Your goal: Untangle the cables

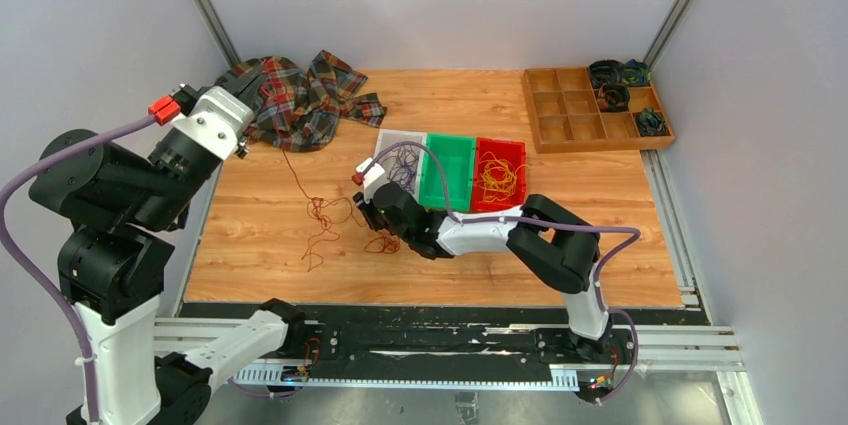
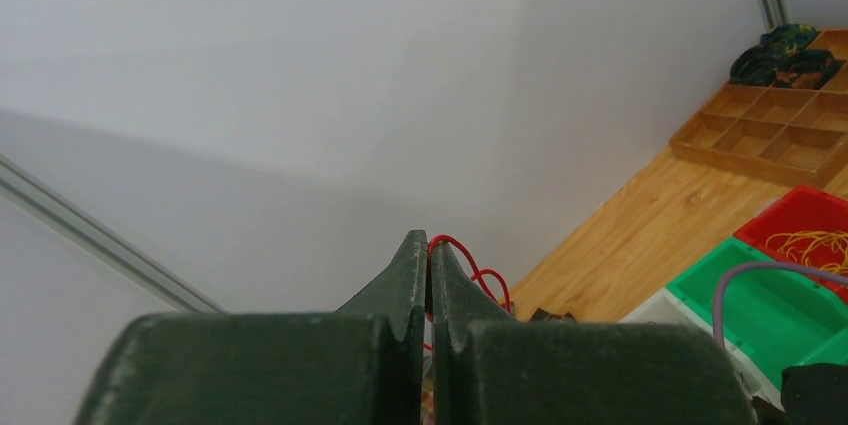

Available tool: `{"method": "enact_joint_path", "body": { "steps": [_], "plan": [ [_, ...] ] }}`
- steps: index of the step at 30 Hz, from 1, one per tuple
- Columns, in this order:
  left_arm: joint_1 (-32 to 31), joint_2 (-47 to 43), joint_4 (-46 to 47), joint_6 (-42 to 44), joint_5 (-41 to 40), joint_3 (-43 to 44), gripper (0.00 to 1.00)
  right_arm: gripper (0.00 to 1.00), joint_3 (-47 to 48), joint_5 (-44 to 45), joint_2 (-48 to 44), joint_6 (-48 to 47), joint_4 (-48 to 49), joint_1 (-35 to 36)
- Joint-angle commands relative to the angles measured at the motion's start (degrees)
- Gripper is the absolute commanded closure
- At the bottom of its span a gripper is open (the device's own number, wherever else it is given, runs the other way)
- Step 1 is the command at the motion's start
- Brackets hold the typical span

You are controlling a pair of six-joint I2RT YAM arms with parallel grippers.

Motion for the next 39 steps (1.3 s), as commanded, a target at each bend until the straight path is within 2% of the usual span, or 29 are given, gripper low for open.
{"method": "enact_joint_path", "body": {
  "steps": [1, 5, 6, 8, 9, 13, 20, 26, 28, 31, 35, 39],
  "plan": [
    [-0.22, -0.80, -0.19, 0.96, -1.28, -0.91, 0.99, 0.73, 2.78, 0.65, 1.86, -2.49, 1.85, -0.40],
    [-0.25, -1.17, -0.05, 1.22, -1.50, -1.68, 0.99, 0.72, 3.53, 0.74, 2.83, -3.07, 2.13, -0.40],
    [-0.20, -1.18, -0.12, 1.18, -1.69, -1.57, 0.99, 0.75, 3.76, 0.74, 3.08, -3.33, 2.19, -0.40],
    [-0.23, -1.22, -0.60, 1.45, -2.10, -1.55, 0.99, 0.96, 4.04, 0.96, 2.79, -4.23, 2.12, -0.40],
    [-0.26, -1.37, -1.07, 1.85, -2.38, -1.82, 1.00, 0.99, 4.07, 1.59, 1.99, -4.44, 1.72, -0.40],
    [-0.20, -3.50, -1.69, 3.10, -4.82, -6.86, 0.99, 0.99, 1.52, 3.57, -5.38, -6.24, 1.38, -0.72],
    [-0.23, -11.02, 1.10, 4.43, -7.59, -27.32, 0.99, 1.00, -4.07, 3.56, -21.68, -6.81, -3.52, -2.19],
    [-0.25, -14.74, 3.08, 2.67, -10.00, -41.11, 0.97, 0.99, -4.43, 2.11, -29.23, -6.82, -9.52, -2.23],
    [-0.24, -15.05, 2.53, 1.36, -8.39, -43.74, 0.85, 0.99, -4.34, 0.41, -31.07, -7.52, -10.69, -2.30],
    [-0.25, -14.70, -0.31, 0.30, -3.61, -45.02, 0.47, 0.99, -1.20, -0.23, -31.91, -7.85, -16.16, -2.25],
    [-0.18, -13.56, -5.45, -0.65, 6.56, -42.79, 0.14, 0.99, 1.94, -0.11, -32.03, -7.48, -21.14, -2.17],
    [-0.21, -11.18, -11.17, 0.35, 17.71, -38.63, 0.08, 0.99, 4.36, 1.18, -31.20, -7.03, -25.22, -1.71]
  ]
}}
